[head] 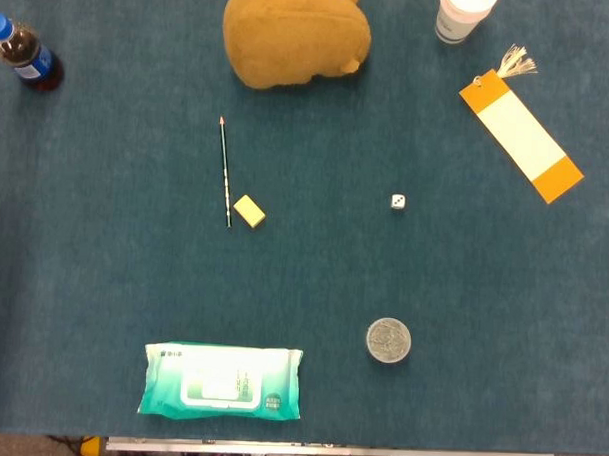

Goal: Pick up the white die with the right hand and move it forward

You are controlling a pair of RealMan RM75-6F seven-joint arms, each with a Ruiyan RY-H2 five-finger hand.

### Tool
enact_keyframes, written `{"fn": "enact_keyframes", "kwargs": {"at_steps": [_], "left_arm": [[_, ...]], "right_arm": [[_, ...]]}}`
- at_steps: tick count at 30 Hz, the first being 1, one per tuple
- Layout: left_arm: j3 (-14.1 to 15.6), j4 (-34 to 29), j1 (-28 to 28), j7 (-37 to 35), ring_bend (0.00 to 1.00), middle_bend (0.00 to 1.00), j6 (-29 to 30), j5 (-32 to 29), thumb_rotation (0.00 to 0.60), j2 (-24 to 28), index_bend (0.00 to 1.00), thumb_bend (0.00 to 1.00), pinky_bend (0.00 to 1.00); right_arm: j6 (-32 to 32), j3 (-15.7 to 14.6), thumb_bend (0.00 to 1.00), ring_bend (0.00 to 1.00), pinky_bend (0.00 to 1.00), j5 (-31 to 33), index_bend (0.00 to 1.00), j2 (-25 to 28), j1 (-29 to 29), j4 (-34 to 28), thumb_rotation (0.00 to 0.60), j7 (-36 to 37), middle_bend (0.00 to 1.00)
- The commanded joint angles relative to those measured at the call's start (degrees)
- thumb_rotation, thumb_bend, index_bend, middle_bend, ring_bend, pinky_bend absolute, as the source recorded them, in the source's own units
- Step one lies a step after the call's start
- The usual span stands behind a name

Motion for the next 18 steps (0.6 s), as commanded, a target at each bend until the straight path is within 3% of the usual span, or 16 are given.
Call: {"fn": "enact_keyframes", "kwargs": {"at_steps": [1, 18], "left_arm": [[0.05, 0.04, 0.27, -0.40, 0.19, 0.32, 0.45, 0.15, 0.600, 0.02, 0.34, 0.26, 0.38], [0.72, 1.62, 1.23, -2.33, 0.19, 0.32, 1.35, 0.91, 0.600, -0.43, 0.34, 0.26, 0.38]], "right_arm": [[-0.15, 0.03, 0.51, 0.15, 0.43, -0.02, 0.23, -0.08, 0.21, -0.03, 0.600, -0.18, 0.24], [-0.37, 0.36, 0.51, 0.15, 0.43, -0.95, 0.23, 0.44, 1.77, -2.12, 0.600, -3.19, 0.25]]}}
